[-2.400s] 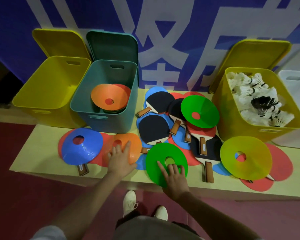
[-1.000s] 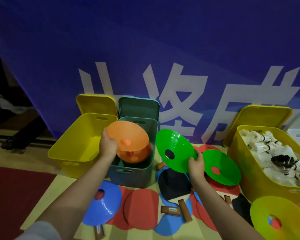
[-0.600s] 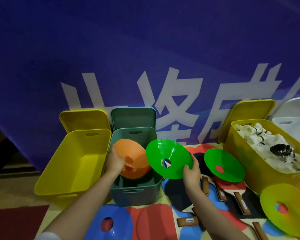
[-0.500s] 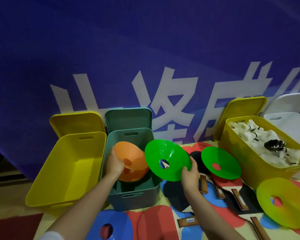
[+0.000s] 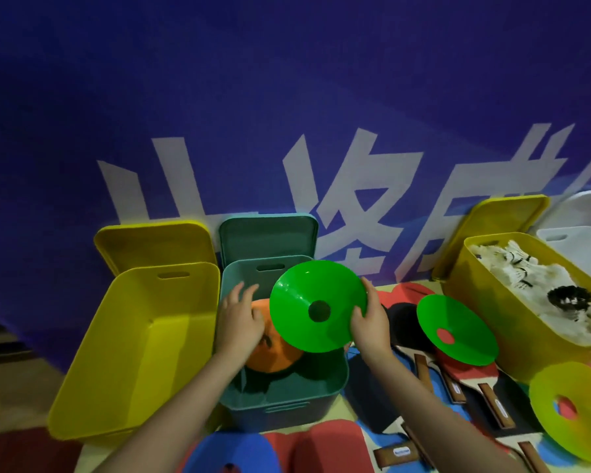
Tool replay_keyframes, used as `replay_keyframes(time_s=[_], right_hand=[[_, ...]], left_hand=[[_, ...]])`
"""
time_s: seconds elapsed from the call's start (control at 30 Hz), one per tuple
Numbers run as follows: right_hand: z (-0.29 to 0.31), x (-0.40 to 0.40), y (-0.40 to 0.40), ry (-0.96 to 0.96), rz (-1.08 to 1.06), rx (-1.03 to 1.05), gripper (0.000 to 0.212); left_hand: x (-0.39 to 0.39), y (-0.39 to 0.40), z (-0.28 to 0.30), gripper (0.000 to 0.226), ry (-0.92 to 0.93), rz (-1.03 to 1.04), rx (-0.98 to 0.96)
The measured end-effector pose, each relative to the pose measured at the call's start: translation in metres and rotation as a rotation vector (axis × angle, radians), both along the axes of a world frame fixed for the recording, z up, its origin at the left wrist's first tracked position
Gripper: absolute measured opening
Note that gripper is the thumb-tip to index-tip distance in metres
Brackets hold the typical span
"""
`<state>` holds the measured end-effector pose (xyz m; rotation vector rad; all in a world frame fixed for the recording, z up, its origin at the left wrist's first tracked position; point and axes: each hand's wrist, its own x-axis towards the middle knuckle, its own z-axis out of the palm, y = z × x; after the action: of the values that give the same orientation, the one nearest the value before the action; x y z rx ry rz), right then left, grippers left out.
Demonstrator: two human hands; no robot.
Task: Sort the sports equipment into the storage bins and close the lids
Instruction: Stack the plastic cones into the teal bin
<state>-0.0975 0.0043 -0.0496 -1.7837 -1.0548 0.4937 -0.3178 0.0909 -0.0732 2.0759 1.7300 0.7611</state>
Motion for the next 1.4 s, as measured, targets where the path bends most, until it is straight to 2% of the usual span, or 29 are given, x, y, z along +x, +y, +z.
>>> replay_keyframes(time_s=[0.07, 0.1, 0.27, 0.33, 0.57, 0.7, 0.77, 0.83, 0.93, 1.03, 1.1, 1.17, 1.23, 1.3, 1.4], right_hand=[[0.006, -0.013, 0.019, -0.056, 0.08, -0.032, 0.059], [0.007, -0.021, 0.028, -0.078, 0.121, -0.047, 0.058], [-0.018, -0.06, 0.069, -0.139, 0.274, -0.223, 0.06], [-0.033, -0.071, 0.075, -0.142, 0.289, -0.288, 0.062], [-0.09, -0.078, 0.068, -0.26, 0.4, -0.458, 0.062], [-0.087, -0.073, 0.073, -0.4, 0.38, -0.562, 0.071], [-0.07, -0.072, 0.07, -0.389, 0.402, -0.482, 0.066], [-0.051, -0.07, 0.058, -0.364, 0.464, -0.366, 0.059], [-0.026, -0.064, 0.028, -0.344, 0.547, -0.201, 0.048], [-0.012, -0.051, -0.009, -0.346, 0.584, -0.032, 0.038], [-0.01, -0.041, -0.033, -0.366, 0.596, 0.018, 0.036], [-0.016, -0.03, -0.051, -0.413, 0.618, 0.024, 0.037], [-0.025, -0.021, -0.065, -0.505, 0.654, 0.015, 0.038], [-0.034, -0.015, -0.076, -0.605, 0.687, 0.023, 0.036], [-0.045, -0.013, -0.088, -0.679, 0.693, 0.063, 0.027]], left_hand=[[-0.017, -0.002, 0.011, 0.045, -0.055, 0.02, 0.113], [-0.026, -0.004, 0.013, 0.046, -0.049, 0.05, 0.107], [-0.053, -0.015, -0.012, 0.05, -0.1, 0.138, -0.157], [-0.056, -0.019, -0.021, 0.046, -0.144, 0.164, -0.139], [-0.055, -0.017, -0.026, 0.042, -0.111, 0.196, -0.072], [-0.054, -0.018, -0.024, 0.042, -0.129, 0.201, -0.075], [-0.055, -0.017, -0.022, 0.041, -0.07, 0.173, -0.043], [-0.057, -0.02, -0.019, 0.041, 0.068, 0.12, 0.025], [-0.059, -0.042, -0.016, 0.037, 0.16, -0.023, 0.162], [-0.057, -0.086, -0.009, 0.032, 0.083, -0.141, 0.321], [-0.053, -0.125, -0.008, 0.031, 0.01, -0.198, 0.344], [-0.05, -0.166, -0.02, 0.03, -0.086, -0.221, 0.213], [-0.051, -0.202, -0.047, 0.033, -0.061, -0.15, 0.045], [-0.053, -0.228, -0.08, 0.038, 0.106, -0.059, -0.038], [-0.047, -0.246, -0.098, 0.056, 0.382, 0.056, -0.258]])
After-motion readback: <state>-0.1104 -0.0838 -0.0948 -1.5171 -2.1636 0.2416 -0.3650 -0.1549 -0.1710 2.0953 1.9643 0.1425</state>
